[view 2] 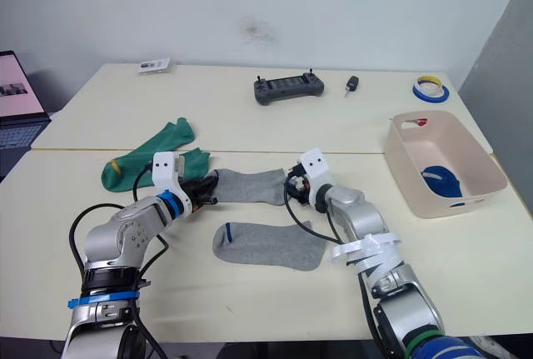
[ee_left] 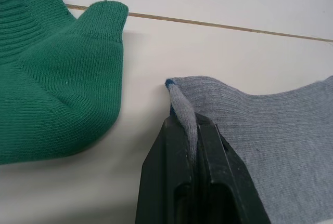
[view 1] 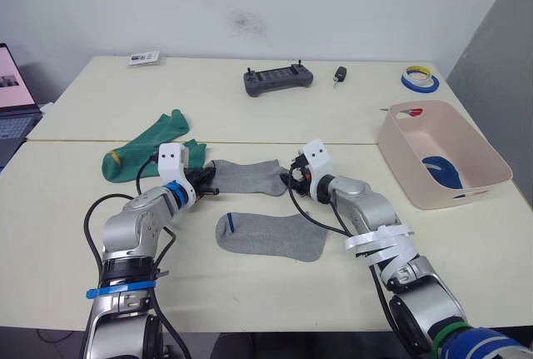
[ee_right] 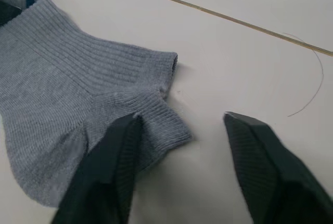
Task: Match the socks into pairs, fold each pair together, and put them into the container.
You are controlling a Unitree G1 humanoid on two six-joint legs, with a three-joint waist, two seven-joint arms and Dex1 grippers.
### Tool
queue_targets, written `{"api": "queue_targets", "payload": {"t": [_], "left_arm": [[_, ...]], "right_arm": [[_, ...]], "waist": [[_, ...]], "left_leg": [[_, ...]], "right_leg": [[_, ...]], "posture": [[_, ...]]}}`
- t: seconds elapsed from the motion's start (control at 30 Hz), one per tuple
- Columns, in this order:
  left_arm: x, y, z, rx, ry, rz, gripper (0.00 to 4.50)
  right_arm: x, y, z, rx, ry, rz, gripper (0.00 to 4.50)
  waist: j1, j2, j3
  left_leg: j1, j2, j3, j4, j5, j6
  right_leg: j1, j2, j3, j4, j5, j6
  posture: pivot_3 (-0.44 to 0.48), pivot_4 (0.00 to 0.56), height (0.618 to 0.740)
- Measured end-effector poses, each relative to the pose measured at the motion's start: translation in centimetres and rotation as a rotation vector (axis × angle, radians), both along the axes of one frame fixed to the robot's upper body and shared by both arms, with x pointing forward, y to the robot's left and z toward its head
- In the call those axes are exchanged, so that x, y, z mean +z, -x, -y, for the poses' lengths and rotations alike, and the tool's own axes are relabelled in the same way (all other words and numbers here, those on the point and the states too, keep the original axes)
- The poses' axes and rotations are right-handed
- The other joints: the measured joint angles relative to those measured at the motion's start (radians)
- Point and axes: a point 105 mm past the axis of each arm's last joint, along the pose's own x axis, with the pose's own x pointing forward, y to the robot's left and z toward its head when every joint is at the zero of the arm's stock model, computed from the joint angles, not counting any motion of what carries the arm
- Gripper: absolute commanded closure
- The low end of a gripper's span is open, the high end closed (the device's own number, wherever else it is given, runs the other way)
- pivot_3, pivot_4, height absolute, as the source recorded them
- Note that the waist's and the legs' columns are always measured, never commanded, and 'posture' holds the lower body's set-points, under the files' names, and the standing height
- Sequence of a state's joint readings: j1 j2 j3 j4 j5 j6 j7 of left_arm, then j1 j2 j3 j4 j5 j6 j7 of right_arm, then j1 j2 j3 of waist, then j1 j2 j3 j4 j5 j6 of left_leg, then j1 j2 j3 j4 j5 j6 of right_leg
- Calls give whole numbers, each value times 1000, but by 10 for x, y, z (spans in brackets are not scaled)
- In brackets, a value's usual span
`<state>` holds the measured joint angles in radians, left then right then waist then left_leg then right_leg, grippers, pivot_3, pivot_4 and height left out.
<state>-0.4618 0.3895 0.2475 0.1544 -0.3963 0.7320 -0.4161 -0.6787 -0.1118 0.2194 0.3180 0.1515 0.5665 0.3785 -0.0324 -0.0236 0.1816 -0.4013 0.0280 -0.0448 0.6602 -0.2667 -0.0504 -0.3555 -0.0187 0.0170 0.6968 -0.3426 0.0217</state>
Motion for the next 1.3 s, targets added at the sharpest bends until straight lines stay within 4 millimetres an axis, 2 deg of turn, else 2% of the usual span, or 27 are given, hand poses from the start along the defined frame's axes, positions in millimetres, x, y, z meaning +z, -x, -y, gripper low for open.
{"api": "queue_targets", "payload": {"t": [0.07, 0.17, 0.2, 0.37, 0.47, 0.6, 0.9, 1.03, 1.2, 1.3], "left_arm": [[0, 1, -1, -4, 24, 3, 4500], [-3, 6, -4, -19, 47, -2, 3809], [-3, 7, -6, -22, 41, -3, 3544], [7, 9, -15, -22, 84, 28, 1986], [9, 14, -21, -42, 130, 25, 1986], [1, 23, -30, -43, 134, -10, 1986], [-4, 17, -21, -16, 138, 6, 1986], [-5, 12, -16, -9, 133, 11, 2896], [-9, 9, -18, 10, 138, 20, 4465], [-9, 8, -20, 14, 136, 31, 4488]], "right_arm": [[0, 1, -2, 11, 2, 0, 3347], [0, 2, -5, 20, -1, -2, 4386], [0, 2, -5, 24, -3, -2, 4500], [0, 3, -6, 30, -2, -2, 4500], [0, 3, -6, 34, -2, -2, 4500], [0, 3, -7, 34, -2, -1, 4500], [0, 3, -8, 36, 1, 0, 4500], [0, 4, -8, 37, 4, 1, 4500], [0, 4, -9, 44, 5, 0, 4500], [-1, 4, -9, 50, 6, 0, 4500]], "waist": [[-1, 0, 0], [0, 0, 0], [0, 0, 0], [0, 0, 0], [-2, 0, 0], [-1, 0, 0], [1, 0, 0], [1, 0, 0], [0, 0, 0], [0, 0, 0]], "left_leg": [[0, 0, 0, 0, 0, 0], [0, 0, 0, 0, 0, 0], [0, 0, 0, 0, 0, 0], [0, 0, 0, 0, 0, 0], [0, 0, 0, 0, 0, 0], [0, 0, 0, -1, 0, 0], [0, 0, 0, 0, 0, 0], [0, 0, 0, 0, 0, 0], [0, 0, 0, 0, 0, 0], [0, 0, 0, 0, 0, 0]], "right_leg": [[0, 0, 0, 0, 0, 0], [0, 0, 0, 0, 0, 0], [0, 0, 0, 0, 0, 0], [0, 0, 0, 0, 0, 0], [-1, 0, 0, 0, 0, 0], [-1, 0, 0, 0, 0, 0], [0, 0, 0, 0, 0, 0], [0, 0, 0, 0, 0, 0], [-1, 0, 0, 0, 0, 0], [-1, 0, 0, 0, 0, 0]], "posture": [[0, 150, 740], [0, 150, 740], [0, 150, 740], [0, 150, 740], [0, 150, 740], [0, 150, 740], [0, 150, 740], [0, 150, 740], [0, 150, 740], [0, 150, 740]]}}
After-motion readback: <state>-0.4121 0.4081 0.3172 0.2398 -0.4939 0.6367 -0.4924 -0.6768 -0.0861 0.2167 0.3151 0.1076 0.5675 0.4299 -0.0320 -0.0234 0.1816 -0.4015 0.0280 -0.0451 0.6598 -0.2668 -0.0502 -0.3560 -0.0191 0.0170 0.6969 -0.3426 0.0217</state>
